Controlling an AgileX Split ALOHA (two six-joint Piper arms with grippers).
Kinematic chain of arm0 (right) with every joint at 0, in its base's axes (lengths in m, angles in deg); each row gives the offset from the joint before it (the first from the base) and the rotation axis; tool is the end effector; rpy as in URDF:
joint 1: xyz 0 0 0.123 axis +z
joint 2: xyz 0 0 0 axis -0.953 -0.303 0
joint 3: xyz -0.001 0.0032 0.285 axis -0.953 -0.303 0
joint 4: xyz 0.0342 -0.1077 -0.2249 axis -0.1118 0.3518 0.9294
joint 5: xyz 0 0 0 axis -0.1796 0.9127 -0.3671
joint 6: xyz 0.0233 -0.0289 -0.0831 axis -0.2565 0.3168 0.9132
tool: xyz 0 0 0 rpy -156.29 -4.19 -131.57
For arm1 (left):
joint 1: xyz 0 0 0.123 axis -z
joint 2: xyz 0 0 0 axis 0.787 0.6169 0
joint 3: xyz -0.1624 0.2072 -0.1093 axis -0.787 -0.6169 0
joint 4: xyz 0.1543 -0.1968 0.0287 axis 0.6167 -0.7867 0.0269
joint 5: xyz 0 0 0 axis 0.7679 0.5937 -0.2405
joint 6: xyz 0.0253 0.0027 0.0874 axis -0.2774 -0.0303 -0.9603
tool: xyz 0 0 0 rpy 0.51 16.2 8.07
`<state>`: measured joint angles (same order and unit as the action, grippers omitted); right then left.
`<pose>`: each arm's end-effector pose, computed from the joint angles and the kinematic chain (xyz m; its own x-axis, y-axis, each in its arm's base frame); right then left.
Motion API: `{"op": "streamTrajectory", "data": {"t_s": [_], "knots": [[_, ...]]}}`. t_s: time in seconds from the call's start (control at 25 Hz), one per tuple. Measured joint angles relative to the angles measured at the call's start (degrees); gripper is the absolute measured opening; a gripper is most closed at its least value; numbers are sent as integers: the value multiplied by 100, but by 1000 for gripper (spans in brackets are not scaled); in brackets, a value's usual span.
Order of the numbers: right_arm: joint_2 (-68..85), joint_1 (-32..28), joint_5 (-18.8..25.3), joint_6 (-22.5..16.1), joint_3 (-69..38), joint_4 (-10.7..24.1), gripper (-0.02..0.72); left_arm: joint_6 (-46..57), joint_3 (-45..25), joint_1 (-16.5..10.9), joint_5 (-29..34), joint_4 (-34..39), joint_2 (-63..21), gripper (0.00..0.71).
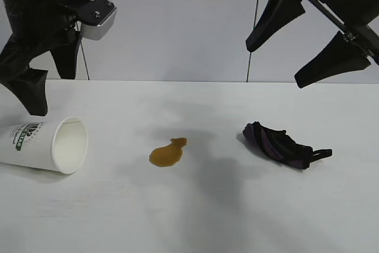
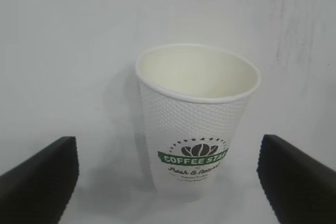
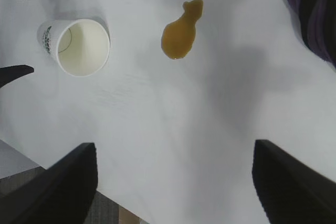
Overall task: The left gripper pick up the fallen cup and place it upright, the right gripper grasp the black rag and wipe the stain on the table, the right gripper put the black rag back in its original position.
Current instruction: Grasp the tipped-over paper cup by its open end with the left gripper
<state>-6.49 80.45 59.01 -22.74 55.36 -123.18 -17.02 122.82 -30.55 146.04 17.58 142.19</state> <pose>0.2998 0.0874 0.2731 -0.9367 0.0823 -0.3404 -0.1197 0.8382 0.5321 0.3709 -0.1393 0.2245 0.1884 0.9813 0.0381 0.9745 -0.1917 0.1167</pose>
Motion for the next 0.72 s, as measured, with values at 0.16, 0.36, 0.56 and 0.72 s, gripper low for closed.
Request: {"op": "streamTrajectory", "data": {"t_s": [0.16, 0.36, 0.56, 0.72], "knots": [[0, 0, -68, 2, 0, 0, 557, 0, -226, 0, -87, 12, 0, 663], [0, 0, -72, 2, 0, 0, 557, 0, -650, 0, -442, 152, 0, 663], [0, 0, -72, 2, 0, 0, 557, 0, -1018, 0, -940, 146, 0, 663], [0, 0, -72, 2, 0, 0, 557, 0, -1211, 4, -1174, 141, 0, 663]]}}
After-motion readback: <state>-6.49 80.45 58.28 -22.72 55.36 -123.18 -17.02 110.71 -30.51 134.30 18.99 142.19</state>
